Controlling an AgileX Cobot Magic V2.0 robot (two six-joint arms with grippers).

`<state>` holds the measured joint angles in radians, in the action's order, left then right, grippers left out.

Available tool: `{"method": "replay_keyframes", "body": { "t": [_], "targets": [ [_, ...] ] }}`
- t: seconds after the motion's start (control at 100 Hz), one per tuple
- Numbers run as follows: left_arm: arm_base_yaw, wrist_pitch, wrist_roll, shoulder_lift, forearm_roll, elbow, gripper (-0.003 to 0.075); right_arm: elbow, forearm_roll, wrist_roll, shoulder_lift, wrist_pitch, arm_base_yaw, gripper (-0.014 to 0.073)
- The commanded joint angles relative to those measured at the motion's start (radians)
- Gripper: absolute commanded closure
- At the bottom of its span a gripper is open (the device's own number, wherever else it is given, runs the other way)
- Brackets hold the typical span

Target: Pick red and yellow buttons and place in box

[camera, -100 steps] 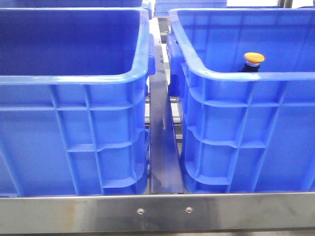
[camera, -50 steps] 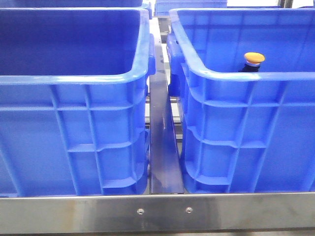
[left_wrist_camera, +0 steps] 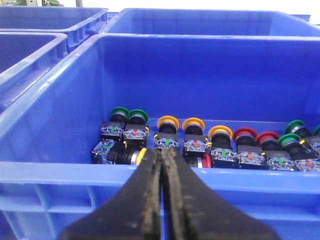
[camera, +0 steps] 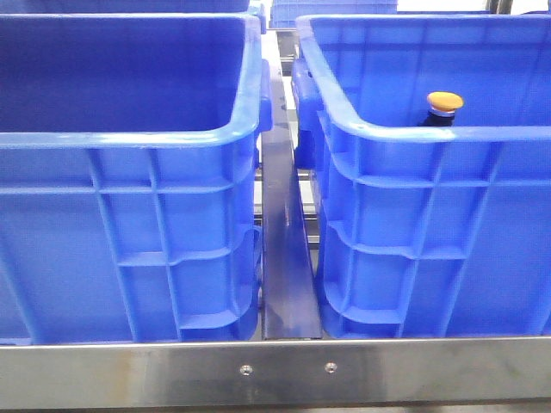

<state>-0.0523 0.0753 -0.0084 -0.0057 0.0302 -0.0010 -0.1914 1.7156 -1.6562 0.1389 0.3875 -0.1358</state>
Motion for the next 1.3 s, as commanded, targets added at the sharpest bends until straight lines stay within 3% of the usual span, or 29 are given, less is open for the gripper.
{"method": "replay_keyframes", "body": {
  "t": [0.0, 1.29],
  "targets": [
    [-0.002, -0.066, 0.002, -0.03, 0.005, 0.02, 0.0741, -0.022, 0.028, -0.006, 0.013, 0.006, 0.0, 0.0696],
    [-0.002, -0.066, 0.002, -0.03, 0.005, 0.02, 0.0741, -0.014, 0.038, -0.006, 0.013, -0.012, 0.0, 0.0696]
  ]
}}
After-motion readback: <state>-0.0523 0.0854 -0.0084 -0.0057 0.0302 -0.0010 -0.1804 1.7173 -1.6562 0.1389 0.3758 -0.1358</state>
